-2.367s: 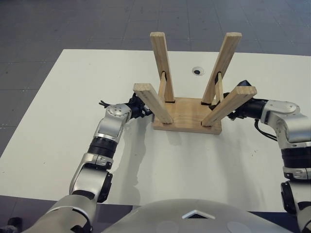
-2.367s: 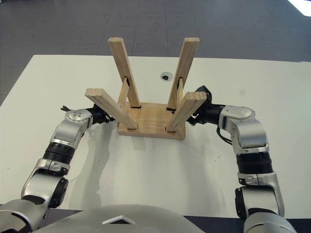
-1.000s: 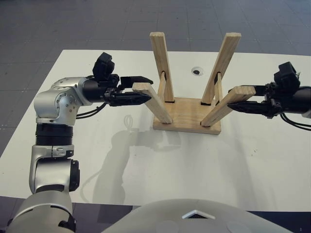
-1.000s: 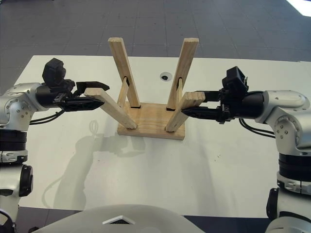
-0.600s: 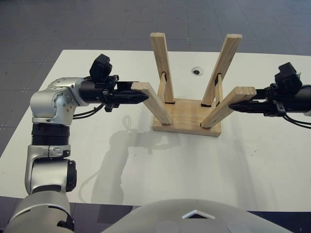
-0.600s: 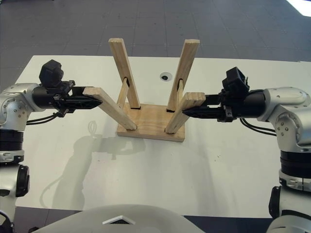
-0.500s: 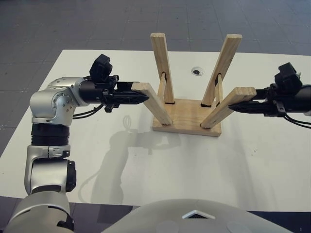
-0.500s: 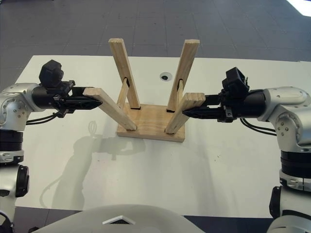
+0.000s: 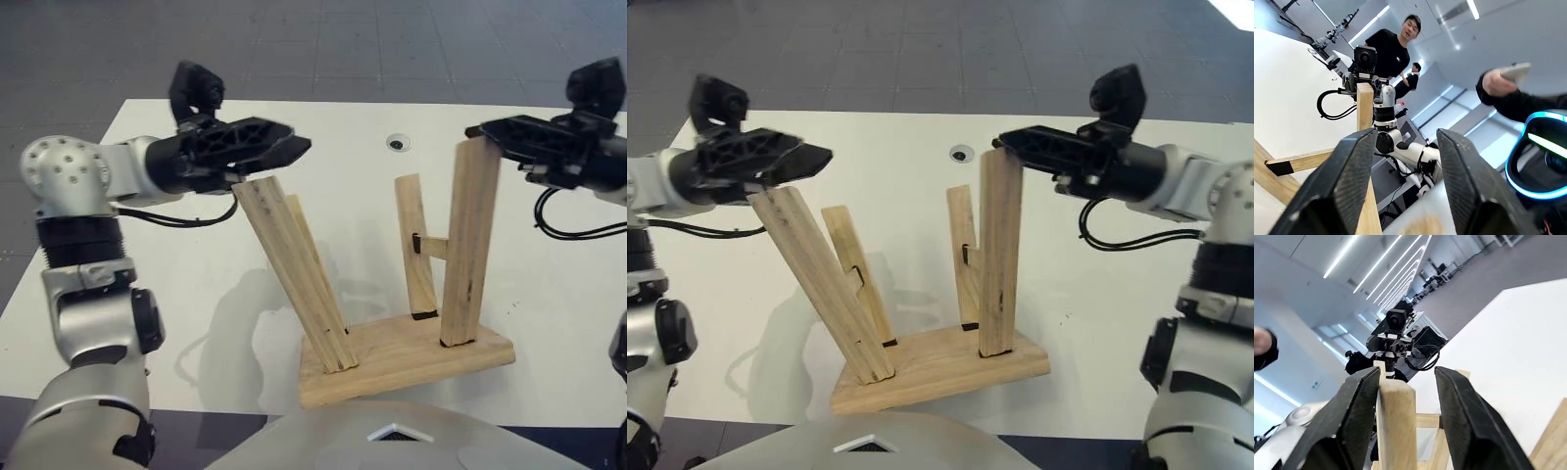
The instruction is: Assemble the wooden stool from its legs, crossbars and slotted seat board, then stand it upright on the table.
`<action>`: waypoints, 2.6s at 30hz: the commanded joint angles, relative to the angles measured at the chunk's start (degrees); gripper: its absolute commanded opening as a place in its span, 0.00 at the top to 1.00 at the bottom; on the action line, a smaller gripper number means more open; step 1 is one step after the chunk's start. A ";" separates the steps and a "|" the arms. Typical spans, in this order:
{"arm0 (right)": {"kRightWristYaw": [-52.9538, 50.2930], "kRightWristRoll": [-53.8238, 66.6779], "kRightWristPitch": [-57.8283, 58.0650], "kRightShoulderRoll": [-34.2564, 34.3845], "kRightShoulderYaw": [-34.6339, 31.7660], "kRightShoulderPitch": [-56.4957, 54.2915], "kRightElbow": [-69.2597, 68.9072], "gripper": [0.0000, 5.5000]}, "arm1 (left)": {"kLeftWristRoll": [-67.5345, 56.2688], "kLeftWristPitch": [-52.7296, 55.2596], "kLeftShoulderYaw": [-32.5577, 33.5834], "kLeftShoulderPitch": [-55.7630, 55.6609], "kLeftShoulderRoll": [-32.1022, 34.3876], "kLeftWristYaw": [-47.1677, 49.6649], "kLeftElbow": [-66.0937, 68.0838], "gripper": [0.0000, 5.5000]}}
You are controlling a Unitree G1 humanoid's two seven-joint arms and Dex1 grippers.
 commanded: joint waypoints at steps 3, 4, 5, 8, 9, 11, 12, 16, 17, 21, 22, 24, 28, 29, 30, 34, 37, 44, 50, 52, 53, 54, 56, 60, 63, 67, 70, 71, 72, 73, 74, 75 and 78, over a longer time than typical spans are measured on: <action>-4.02 -13.01 -6.23 5.13 1.53 -7.15 18.84 0.47 | 11.44 -18.76 6.73 -9.66 -3.24 13.07 30.42 0.45; -3.83 -14.09 -7.59 4.89 0.50 -7.18 19.79 0.47 | 12.57 -23.95 8.62 -10.86 -2.64 15.01 33.83 0.45; -3.25 -15.32 -8.91 4.48 -0.09 -6.93 19.99 0.47 | 14.10 -28.58 9.94 -11.88 -1.87 16.12 36.37 0.45; 0.31 -18.71 -11.92 1.72 1.37 -3.05 12.82 0.47 | 16.81 -38.38 13.86 -14.67 1.79 17.17 40.47 0.45; 1.76 -19.87 -12.69 0.67 2.60 -1.26 9.06 0.47 | 17.83 -40.44 14.50 -15.07 3.34 16.21 40.80 0.45; 5.90 -23.32 -16.05 -3.32 6.88 4.56 -1.88 0.47 | 21.29 -41.62 12.73 -13.74 7.03 10.17 38.30 0.45; 7.12 -24.46 -17.26 -4.93 7.88 7.13 -5.92 0.47 | 22.73 -40.54 11.25 -12.27 8.47 6.65 36.30 0.45; 8.42 -30.64 -24.03 -10.02 10.14 19.54 -17.28 0.47 | 31.88 -39.89 -4.49 7.57 13.88 -7.22 10.86 0.45; 8.42 -32.14 -25.73 -10.59 10.77 22.15 -19.27 0.47 | 33.81 -40.96 -7.49 13.28 15.79 -9.03 4.61 0.45; 14.80 -36.39 -30.54 -18.38 13.96 33.21 -27.44 0.47 | 38.73 -44.27 -13.40 32.16 25.60 -15.59 -15.95 0.45; 16.63 -36.51 -30.64 -20.02 14.34 34.79 -28.85 0.47 | 39.77 -44.62 -13.60 34.08 26.79 -15.74 -17.90 0.45; 18.35 -36.20 -30.76 -21.50 13.91 37.49 -31.34 0.47 | 40.69 -45.19 -13.66 35.89 27.59 -15.85 -20.23 0.45; 19.44 -35.18 -30.20 -22.53 12.36 41.54 -36.08 0.47 | 39.03 -42.68 -14.30 36.99 26.06 -15.02 -26.52 0.45; 19.65 -34.12 -29.57 -22.50 11.61 43.16 -38.01 0.47 | 38.71 -42.05 -15.32 37.32 25.02 -14.58 -28.50 0.45; 19.82 -33.17 -28.79 -22.36 11.27 44.33 -39.75 0.47 | 38.92 -41.97 -16.32 38.01 24.03 -13.94 -30.10 0.45; 18.50 -30.17 -26.20 -20.62 10.78 46.61 -44.30 0.47 | 43.21 -43.84 -20.95 39.18 19.44 -8.44 -31.81 0.45; 16.75 -27.89 -24.42 -18.10 11.08 45.11 -45.47 0.47 | 45.41 -44.50 -21.89 38.36 16.09 -4.28 -30.38 0.45; 11.09 -24.88 -21.26 -10.92 13.09 42.48 -47.84 0.47 | 51.97 -49.36 -25.78 30.71 5.62 2.92 -20.17 0.45; 8.37 -25.03 -21.33 -8.28 12.84 39.83 -45.72 0.47 | 55.74 -56.59 -24.54 17.91 -5.56 9.50 -1.54 0.45; 8.25 -24.85 -21.25 -8.22 12.47 38.92 -45.16 0.47 | 56.48 -59.59 -22.91 15.08 -6.30 10.51 3.44 0.45; 8.21 -24.28 -20.84 -8.34 11.92 38.80 -45.34 0.47 | 56.62 -60.89 -21.76 14.54 -5.72 10.72 4.87 0.45; 8.12 -23.83 -20.53 -8.48 11.47 38.85 -45.55 0.47 | 56.52 -61.83 -20.73 14.23 -5.25 10.68 5.91 0.45; 7.99 -22.68 -20.01 -9.62 9.59 40.80 -47.42 0.47 | 55.04 -62.07 -17.90 15.01 -3.57 9.36 5.52 0.45; 7.70 -19.47 -18.33 -12.64 2.59 46.08 -51.70 0.47 | 49.44 -63.12 -10.28 21.04 1.20 3.50 -0.60 0.40; 8.12 -18.21 -17.99 -14.80 -3.05 48.43 -50.57 0.47 | 44.56 -62.51 -6.51 26.53 6.18 -5.13 -6.73 0.31; 9.01 -21.35 -21.68 -16.58 -5.59 47.40 -44.97 0.47 | 39.99 -63.06 -5.59 33.22 11.39 -16.46 -15.92 0.24; 8.25 -24.25 -25.20 -15.99 -3.42 44.55 -42.35 0.47 | 39.47 -63.09 -6.66 32.47 11.74 -18.81 -17.84 0.33; 8.14 -24.77 -26.03 -15.59 -2.79 43.73 -41.96 0.47 | 39.57 -63.09 -7.25 32.26 11.68 -19.37 -18.24 0.33; 8.18 -25.44 -26.89 -15.07 -1.66 42.32 -41.49 0.47 | 39.87 -63.20 -8.08 32.03 11.42 -19.71 -18.57 0.33; 8.17 -25.93 -27.46 -14.48 -0.26 40.86 -41.17 0.47 | 40.17 -63.18 -9.03 31.64 10.94 -19.91 -18.66 0.33; 8.79 -26.76 -28.38 -14.43 1.62 39.83 -41.23 0.47 | 40.58 -63.25 -10.21 31.34 10.63 -20.40 -18.70 0.33; 9.49 -27.53 -29.03 -14.56 3.31 38.98 -41.26 0.47 | 40.79 -63.18 -11.27 31.18 10.64 -21.12 -18.77 0.33; 11.63 -30.60 -31.71 -15.42 7.64 36.70 -40.94 0.47 | 42.22 -64.48 -13.98 30.53 11.38 -23.14 -17.89 0.33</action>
